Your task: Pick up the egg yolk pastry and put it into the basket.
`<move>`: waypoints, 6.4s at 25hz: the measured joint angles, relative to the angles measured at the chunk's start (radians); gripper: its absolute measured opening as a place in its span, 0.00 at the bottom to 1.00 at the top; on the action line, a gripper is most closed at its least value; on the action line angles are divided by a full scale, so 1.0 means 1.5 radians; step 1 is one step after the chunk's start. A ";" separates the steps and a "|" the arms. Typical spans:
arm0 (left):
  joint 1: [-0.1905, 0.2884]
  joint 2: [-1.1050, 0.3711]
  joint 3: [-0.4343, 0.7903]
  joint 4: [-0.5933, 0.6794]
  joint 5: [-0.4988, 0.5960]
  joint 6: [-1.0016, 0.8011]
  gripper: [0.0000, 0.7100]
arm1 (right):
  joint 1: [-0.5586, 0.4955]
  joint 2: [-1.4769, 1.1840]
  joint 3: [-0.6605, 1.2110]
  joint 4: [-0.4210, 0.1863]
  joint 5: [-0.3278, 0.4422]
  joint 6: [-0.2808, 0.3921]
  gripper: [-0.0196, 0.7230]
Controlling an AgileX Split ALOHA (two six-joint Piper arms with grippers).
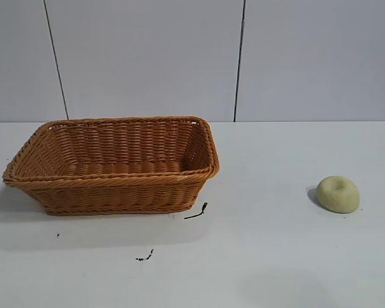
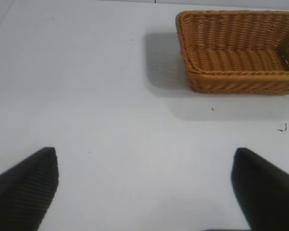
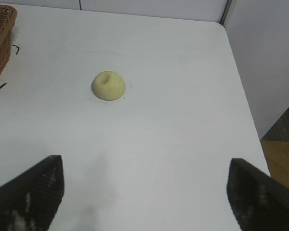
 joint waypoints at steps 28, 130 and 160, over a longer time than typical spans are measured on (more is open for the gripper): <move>0.000 0.000 0.000 0.000 0.000 0.000 0.98 | 0.000 0.812 -0.358 0.015 0.008 0.000 0.96; 0.000 0.000 0.000 0.000 0.000 0.000 0.98 | 0.224 1.380 -1.037 0.073 0.093 -0.044 0.08; 0.000 0.000 0.000 0.000 0.000 0.000 0.98 | 0.426 1.622 -1.090 0.054 -0.132 0.001 0.45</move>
